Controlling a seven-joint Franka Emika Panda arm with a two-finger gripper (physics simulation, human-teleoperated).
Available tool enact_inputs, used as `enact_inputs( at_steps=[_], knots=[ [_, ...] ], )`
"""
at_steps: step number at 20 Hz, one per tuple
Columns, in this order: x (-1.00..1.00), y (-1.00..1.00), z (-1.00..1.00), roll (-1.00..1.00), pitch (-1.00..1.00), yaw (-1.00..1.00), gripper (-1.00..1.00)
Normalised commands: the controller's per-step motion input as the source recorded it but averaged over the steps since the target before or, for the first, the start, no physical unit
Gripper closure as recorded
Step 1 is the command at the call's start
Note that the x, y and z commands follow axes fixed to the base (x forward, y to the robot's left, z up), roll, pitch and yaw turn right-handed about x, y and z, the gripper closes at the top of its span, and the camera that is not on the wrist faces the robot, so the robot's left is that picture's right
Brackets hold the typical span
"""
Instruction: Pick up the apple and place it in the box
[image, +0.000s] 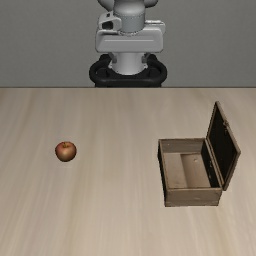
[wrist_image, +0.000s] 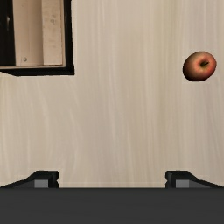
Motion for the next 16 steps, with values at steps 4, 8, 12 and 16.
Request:
enact_inputs(
  at_steps=[4,8,12,16],
  knots=[
    [0.0,-1.0,0.0,0.0,0.0,0.0,-1.0],
    [0.0,-1.0,0.0,0.0,0.0,0.0,-1.0],
    [0.0,-1.0,0.0,0.0,0.0,0.0,-1.0],
    [0.0,-1.0,0.0,0.0,0.0,0.0,-1.0]
  ],
)
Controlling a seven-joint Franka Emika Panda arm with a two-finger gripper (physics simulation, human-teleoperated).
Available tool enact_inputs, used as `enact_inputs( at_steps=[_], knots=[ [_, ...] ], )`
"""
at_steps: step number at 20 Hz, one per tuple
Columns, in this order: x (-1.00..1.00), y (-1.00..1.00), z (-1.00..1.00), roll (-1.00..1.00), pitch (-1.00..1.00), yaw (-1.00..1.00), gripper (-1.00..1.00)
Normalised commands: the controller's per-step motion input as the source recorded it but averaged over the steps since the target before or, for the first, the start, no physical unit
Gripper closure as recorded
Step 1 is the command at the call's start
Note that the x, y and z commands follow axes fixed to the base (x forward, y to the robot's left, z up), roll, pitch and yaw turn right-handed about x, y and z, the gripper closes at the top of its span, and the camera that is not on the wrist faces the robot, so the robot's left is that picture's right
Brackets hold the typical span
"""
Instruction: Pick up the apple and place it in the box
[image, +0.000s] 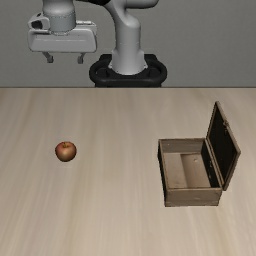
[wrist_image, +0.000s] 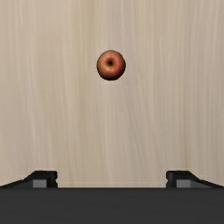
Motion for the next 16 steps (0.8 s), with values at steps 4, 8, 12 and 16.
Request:
enact_inputs(
  at_steps=[4,8,12,16],
  knots=[
    [0.5,-0.5,0.0,0.0,0.0,0.0,-1.0],
    [1.0,0.0,0.0,0.0,0.0,0.0,-1.0],
    [1.0,0.0,0.0,0.0,0.0,0.0,-1.0],
    [0.25,0.5,-0.25,0.0,0.0,0.0,-1.0]
  ],
)
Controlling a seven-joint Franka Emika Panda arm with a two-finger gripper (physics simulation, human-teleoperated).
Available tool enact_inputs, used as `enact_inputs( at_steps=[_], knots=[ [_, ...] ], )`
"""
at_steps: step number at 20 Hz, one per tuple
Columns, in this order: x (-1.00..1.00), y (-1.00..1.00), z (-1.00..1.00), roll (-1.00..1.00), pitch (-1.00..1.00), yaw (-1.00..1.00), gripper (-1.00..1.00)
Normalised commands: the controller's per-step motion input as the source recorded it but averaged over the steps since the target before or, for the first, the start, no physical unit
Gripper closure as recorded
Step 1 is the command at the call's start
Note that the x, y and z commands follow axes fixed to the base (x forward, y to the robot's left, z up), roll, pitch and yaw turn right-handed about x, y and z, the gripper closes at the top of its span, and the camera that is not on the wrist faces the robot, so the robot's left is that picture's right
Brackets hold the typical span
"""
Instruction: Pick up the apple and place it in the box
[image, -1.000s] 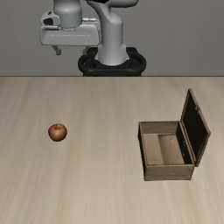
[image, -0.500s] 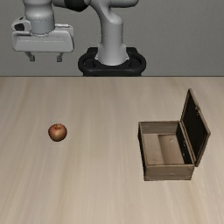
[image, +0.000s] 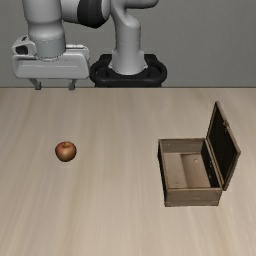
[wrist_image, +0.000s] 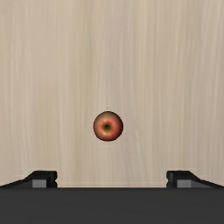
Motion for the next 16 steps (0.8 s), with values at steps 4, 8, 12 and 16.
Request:
enact_inputs(
  at_steps=[4,8,12,16],
  knots=[
    [0.0,0.0,-1.0,0.0,0.0,0.0,-1.0],
    [0.0,0.0,-1.0,0.0,0.0,0.0,-1.0],
    [0.0,0.0,-1.0,0.0,0.0,0.0,-1.0],
    [0.0,0.0,-1.0,0.0,0.0,0.0,-1.0]
  ],
)
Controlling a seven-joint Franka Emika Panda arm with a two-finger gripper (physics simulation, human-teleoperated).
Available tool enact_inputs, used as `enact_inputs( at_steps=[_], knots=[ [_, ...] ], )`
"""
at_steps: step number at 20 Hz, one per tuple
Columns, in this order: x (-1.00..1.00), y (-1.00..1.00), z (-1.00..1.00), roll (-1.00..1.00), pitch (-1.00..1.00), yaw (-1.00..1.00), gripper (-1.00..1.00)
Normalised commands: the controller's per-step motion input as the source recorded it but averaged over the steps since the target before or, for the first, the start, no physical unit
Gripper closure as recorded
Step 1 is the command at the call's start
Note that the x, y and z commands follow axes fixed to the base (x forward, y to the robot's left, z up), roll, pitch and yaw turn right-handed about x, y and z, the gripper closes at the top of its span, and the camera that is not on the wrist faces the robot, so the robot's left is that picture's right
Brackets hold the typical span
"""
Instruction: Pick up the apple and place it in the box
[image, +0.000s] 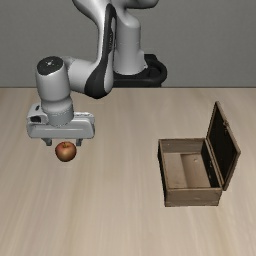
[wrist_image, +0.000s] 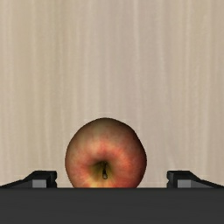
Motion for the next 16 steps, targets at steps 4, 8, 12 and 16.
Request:
enact_inputs(
  at_steps=[4,8,12,16],
  knots=[
    [0.0,0.0,-1.0,0.0,0.0,0.0,-1.0],
    [0.0,0.0,0.0,0.0,0.0,0.0,1.0],
    [0.0,0.0,0.0,0.0,0.0,0.0,1.0],
    [0.0,0.0,0.25,0.0,0.0,0.0,1.0]
  ],
)
